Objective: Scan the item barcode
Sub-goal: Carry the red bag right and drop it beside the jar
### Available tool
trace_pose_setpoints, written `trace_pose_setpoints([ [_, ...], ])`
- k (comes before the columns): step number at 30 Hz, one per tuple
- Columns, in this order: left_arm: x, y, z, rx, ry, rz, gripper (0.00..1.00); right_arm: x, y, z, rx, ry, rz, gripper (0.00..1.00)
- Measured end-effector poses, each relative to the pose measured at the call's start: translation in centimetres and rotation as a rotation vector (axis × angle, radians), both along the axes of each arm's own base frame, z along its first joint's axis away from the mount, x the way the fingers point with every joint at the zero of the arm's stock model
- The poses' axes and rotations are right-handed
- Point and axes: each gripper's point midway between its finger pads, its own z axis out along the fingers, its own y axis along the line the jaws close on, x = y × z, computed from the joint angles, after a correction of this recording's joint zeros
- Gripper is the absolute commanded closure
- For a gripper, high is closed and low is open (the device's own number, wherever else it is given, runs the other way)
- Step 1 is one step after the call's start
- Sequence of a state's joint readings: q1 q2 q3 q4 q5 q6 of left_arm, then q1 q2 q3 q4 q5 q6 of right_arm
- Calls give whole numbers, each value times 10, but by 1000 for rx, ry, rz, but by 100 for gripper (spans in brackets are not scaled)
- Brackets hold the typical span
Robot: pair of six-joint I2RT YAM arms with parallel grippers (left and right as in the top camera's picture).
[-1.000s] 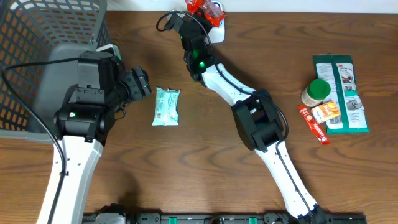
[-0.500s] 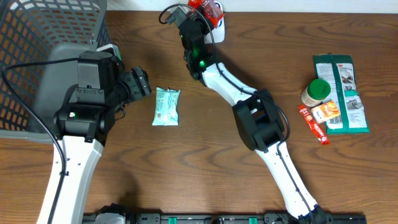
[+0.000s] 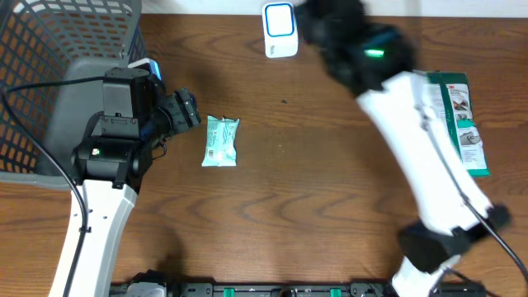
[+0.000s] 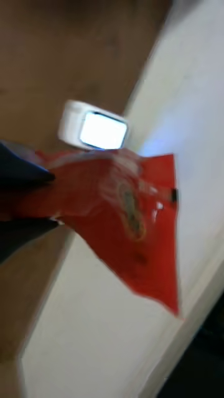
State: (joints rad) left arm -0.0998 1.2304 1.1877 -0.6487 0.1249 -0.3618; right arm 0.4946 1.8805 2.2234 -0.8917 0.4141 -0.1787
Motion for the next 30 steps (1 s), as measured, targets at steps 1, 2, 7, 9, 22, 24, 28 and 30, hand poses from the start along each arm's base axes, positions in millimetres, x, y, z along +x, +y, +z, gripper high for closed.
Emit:
trace_pose_setpoints([
  [1, 0, 0, 0, 0, 1, -1, 18, -14, -16, -3, 37, 65, -9, 99],
  [2, 0, 0, 0, 0, 1, 0, 18, -21, -26, -10, 52, 117, -14, 99],
  [7, 0, 0, 0, 0, 1, -1, 18, -58, -79, -91, 170, 541, -76, 99],
  [9, 0, 0, 0, 0, 1, 0, 18, -66, -97, -122, 194, 660, -122, 99],
  [22, 0, 0, 0, 0, 2, 0, 18, -77, -146, -320, 221, 866, -251, 62],
  [24, 0, 0, 0, 0, 1, 0, 18, -80, -150, -326, 202, 869, -260, 41],
  [28, 0, 0, 0, 0, 1, 0, 18, -78, -155, -325, 173, 855, -269, 14],
  [30, 0, 0, 0, 0, 1, 0, 18, -82, -156, -323, 167, 874, -278, 14],
])
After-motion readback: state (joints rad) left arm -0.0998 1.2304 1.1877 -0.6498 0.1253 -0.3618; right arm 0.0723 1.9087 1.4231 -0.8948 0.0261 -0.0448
